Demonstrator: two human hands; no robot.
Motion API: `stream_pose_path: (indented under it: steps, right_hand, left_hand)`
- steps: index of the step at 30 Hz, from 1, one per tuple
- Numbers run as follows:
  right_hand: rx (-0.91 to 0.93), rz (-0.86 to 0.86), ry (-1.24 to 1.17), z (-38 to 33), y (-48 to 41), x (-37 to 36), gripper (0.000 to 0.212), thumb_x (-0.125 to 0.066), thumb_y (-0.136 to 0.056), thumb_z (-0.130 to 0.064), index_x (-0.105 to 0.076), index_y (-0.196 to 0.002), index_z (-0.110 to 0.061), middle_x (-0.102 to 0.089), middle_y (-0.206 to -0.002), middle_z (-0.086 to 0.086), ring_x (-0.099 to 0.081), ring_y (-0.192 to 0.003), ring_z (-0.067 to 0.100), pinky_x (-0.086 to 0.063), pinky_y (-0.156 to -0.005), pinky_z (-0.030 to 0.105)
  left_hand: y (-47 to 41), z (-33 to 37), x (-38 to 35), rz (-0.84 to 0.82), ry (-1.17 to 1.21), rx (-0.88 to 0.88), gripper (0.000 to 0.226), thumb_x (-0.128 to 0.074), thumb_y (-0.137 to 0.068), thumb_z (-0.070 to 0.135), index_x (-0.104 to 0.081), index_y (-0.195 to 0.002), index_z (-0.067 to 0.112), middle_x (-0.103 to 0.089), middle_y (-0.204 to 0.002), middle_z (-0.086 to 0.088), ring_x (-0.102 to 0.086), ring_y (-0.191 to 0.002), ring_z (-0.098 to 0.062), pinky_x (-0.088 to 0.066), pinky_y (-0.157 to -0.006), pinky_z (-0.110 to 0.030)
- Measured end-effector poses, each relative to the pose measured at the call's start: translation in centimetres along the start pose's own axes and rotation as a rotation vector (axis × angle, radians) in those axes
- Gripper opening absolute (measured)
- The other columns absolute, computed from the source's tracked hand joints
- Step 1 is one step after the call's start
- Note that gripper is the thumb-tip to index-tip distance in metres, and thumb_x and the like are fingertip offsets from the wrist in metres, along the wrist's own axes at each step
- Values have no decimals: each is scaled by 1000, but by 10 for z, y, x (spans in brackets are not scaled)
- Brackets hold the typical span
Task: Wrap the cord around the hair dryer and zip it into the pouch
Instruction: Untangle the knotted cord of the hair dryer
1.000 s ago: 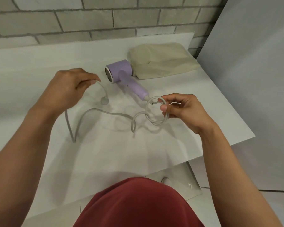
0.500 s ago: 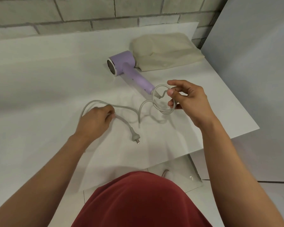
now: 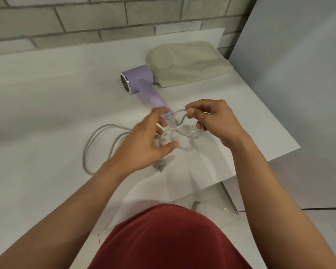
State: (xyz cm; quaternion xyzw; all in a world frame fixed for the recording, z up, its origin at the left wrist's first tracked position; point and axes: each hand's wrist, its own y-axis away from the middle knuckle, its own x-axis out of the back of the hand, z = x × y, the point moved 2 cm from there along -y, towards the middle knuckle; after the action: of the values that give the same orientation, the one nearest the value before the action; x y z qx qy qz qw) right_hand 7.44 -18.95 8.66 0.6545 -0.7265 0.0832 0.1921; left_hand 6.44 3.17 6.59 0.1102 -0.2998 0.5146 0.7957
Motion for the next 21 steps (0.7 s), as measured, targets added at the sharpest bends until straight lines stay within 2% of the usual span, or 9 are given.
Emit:
stream_pose_path:
  steps: [2,5,9,11,14,16,17,19,21]
  right_hand:
    - [-25,-78,45,-1,-2,-1,11,-70,-99,-16,-79,-106,-15,-78,-92,6,-58,-56,9,-49,-57,21]
    - [-25,-138,105,-2,-3,-4,11,-70,-99,-17,-80,-105,-16,-78,-92,4,-59,-57,7,-49,-58,20]
    - [-13,-157,133,-2,-3,-7,11,-70,-100,-18,-80,-103,-16,-78,-91,4,-59,-57,5,-49,-57,18]
    - [-27,-186,141,-1,-2,-9,12,-70,-100,-21,-80,-101,-16,-78,-90,3,-61,-58,6,-50,-58,20]
    - [-10,-128,285,6,-2,-8,33,-62,-103,-44,-79,-95,-17,-78,-90,-3,-71,-75,13,-57,-69,33]
    - [106,-1,385,3,1,-4,52,-53,-103,-58,-76,-97,-12,-76,-94,1,-71,-89,21,-58,-83,44]
    - [184,28,345,-2,6,-1,51,-54,-103,-58,-76,-101,-12,-76,-97,0,-70,-92,20,-57,-87,45]
    - [337,-28,216,-16,17,0,34,-64,-101,-49,-78,-112,-20,-76,-105,-10,-70,-101,11,-57,-90,33]
    - [472,-126,319,-27,25,-4,38,-76,-92,-48,-75,-123,-26,-74,-111,-14,-68,-105,5,-54,-89,22]
  left_hand:
    - [1,-3,-7,22,-190,-111,42,-76,-91,23,-60,-129,27,-63,-111,8,-66,-88,-12,-56,-82,-31]
    - [-5,-6,-8,80,-357,-260,22,-77,-89,14,-75,-111,15,-65,-108,-1,-68,-82,-23,-55,-73,-31]
    - [-8,-10,-8,4,-420,-349,15,-78,-89,20,-78,-104,16,-66,-105,0,-69,-82,-23,-59,-66,-39]
    - [-6,-11,-7,-10,-438,-371,19,-69,-95,32,-78,-105,19,-67,-103,3,-69,-85,-19,-58,-64,-40]
    - [-6,-12,3,28,-348,-304,34,-55,-99,43,-78,-112,22,-71,-107,5,-68,-94,-14,-57,-75,-33]
    - [-11,-12,11,51,-268,-256,25,-63,-99,34,-78,-113,19,-74,-107,4,-64,-89,4,-47,-81,-14]
    - [-14,-11,15,57,-234,-231,20,-67,-98,28,-78,-112,18,-75,-106,4,-60,-85,12,-40,-79,-5]
    - [-20,-10,20,63,-175,-161,18,-71,-97,24,-78,-113,19,-76,-104,5,-59,-81,16,-37,-77,-2]
    - [-25,-8,23,68,-126,-90,19,-70,-97,26,-78,-114,22,-77,-102,7,-63,-82,10,-45,-78,-9]
